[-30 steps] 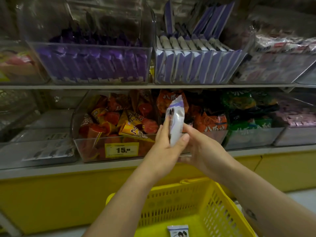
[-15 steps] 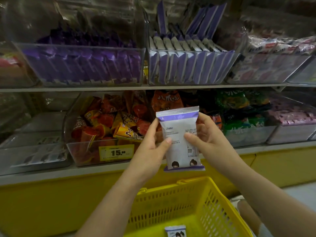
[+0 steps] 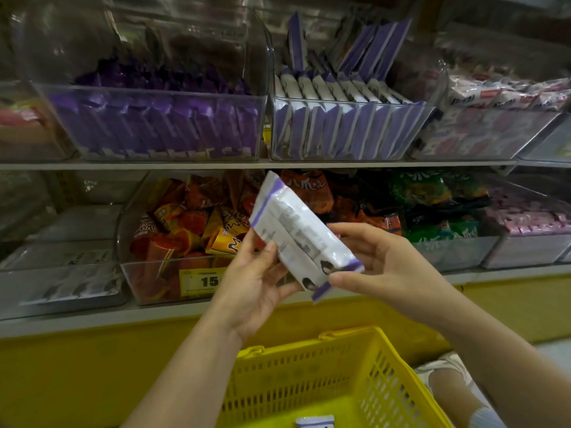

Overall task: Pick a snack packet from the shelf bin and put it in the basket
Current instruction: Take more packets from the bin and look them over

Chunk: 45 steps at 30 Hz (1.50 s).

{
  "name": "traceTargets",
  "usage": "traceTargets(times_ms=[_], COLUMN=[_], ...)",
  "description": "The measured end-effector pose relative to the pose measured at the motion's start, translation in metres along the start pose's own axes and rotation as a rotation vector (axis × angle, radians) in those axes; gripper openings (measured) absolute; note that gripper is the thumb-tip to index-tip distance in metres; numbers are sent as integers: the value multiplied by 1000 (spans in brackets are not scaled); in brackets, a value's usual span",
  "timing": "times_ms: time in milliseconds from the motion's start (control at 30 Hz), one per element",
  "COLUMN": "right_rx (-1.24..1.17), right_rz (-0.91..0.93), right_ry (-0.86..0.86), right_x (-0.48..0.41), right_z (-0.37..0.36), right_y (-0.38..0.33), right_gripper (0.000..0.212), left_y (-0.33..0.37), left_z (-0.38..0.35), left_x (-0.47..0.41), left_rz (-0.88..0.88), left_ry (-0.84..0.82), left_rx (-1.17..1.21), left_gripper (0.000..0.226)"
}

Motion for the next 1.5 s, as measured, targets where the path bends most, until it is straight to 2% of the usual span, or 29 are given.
traceTargets(times_ms=[100, 267, 467, 633, 700, 800, 867, 967, 1233, 1367, 1500], right_rx=[-51, -128, -311, -268, -286, -302, -457, -856, -1054, -1046, -898], right_rz=[31, 16, -82, -147, -165, -199, -248, -351, -486, -516, -418], right_ry=[85, 183, 213, 129, 146, 171, 151, 109, 122, 170, 301], right_x=[4, 1, 2, 4, 4, 5, 6, 9, 16, 16, 12], right_z=[6, 12, 16, 4, 2, 3, -1, -13, -20, -18, -7], right_y=[1, 6, 21, 31, 36, 43, 51, 61, 81, 87, 80], right_gripper=[41, 16, 21, 47, 49, 50, 51, 51, 48, 49, 49], left_y=[2, -1, 3, 7, 12, 24, 34, 46, 50, 40, 44], left_z=[8, 10, 13, 15, 14, 8, 2, -12, -31, -38, -17], left_x=[-2, -1, 0, 3, 4, 8, 12, 20, 25, 24, 21], left_rz=[-4, 14, -7, -29, -77, -178, -262, -371, -461, -453, -438], left_ry=[49, 93, 178, 232, 246, 266, 274, 249, 140, 67, 226], left_rx=[53, 55, 38, -39, -113, -246, -360, -516, -727, -773, -679], left_gripper=[45, 50, 60, 65, 59, 39, 36, 39, 44, 44, 47])
Point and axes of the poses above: each hand's wrist, its own x-axis away from the middle knuckle, its own z-axis out of the back of the hand, y = z × x, the point moved 9 cm from there along -x, towards the middle knuckle, and after that the axes turned 10 degrees about -x, right-handed, at the moved point
